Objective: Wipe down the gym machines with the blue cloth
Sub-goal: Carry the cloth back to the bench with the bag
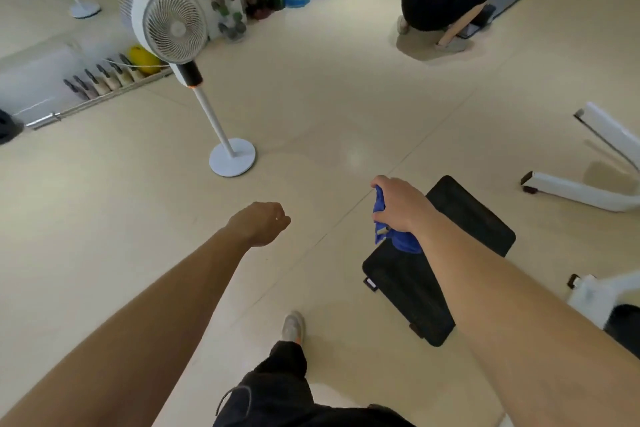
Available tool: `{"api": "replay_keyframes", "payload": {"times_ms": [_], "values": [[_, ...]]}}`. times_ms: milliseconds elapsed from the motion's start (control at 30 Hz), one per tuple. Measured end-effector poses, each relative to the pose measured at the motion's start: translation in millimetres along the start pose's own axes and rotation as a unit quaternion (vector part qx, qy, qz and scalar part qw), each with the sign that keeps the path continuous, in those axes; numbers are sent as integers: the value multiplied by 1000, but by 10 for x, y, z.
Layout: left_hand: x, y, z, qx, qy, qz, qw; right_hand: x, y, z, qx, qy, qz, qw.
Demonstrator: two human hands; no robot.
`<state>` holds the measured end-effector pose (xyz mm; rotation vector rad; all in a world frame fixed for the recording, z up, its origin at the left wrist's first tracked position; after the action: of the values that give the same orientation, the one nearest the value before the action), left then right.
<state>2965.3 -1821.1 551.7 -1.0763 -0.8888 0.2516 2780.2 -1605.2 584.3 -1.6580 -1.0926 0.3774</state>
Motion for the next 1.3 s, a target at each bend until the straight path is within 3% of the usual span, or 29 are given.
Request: {"api": "replay_keyframes", "payload": {"times_ms": [267, 467, 900, 1300], "values": [[-1817, -900, 632, -71, 89, -47, 992, -1308, -626, 396, -62, 86, 43, 993], [-3151, -1256, 1653, -121, 152, -61, 979, -2104, -1020, 1296, -82, 150, 59, 984], [-5408, -2067, 4861, -183, 263, -79, 944, -3383, -2485, 3971, -142, 276, 115, 943], [-7291, -2215, 7953, -259, 393, -129, 873, -4310, -3716, 6483, -142, 401, 124, 896]]}}
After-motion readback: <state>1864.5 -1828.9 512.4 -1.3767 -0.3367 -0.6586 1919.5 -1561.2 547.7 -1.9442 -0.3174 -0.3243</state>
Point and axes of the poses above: each hand's wrist, its own x-axis away from the middle knuckle, its own y-axis out of the palm, z = x × y, the point moved 5 cm from there along -x, towards the middle knuckle, and after that the axes turned 7 degrees about -y, right-handed, at the moved point
